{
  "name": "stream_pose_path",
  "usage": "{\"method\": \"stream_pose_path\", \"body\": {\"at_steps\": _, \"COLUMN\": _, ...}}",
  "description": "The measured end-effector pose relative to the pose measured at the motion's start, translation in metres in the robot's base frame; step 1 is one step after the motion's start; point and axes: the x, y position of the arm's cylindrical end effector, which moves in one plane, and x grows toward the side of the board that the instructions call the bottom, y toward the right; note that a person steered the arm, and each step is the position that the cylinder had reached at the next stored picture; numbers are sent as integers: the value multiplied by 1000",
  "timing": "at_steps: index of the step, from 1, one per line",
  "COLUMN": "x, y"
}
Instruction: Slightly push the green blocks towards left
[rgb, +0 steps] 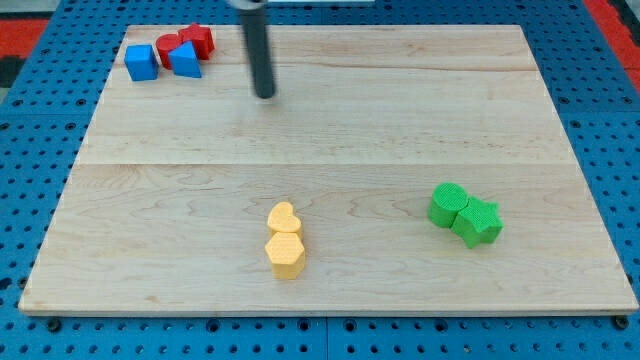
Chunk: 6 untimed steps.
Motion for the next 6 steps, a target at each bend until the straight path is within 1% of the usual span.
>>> {"method": "stream_pose_path", "body": {"at_steps": 1, "x": 6, "y": 96}}
{"method": "stream_pose_path", "body": {"at_steps": 2, "x": 51, "y": 182}}
{"method": "stream_pose_path", "body": {"at_steps": 3, "x": 148, "y": 248}}
{"method": "stream_pose_path", "body": {"at_steps": 4, "x": 247, "y": 249}}
{"method": "stream_pose_path", "body": {"at_steps": 5, "x": 223, "y": 225}}
{"method": "stream_pose_path", "body": {"at_steps": 6, "x": 186, "y": 214}}
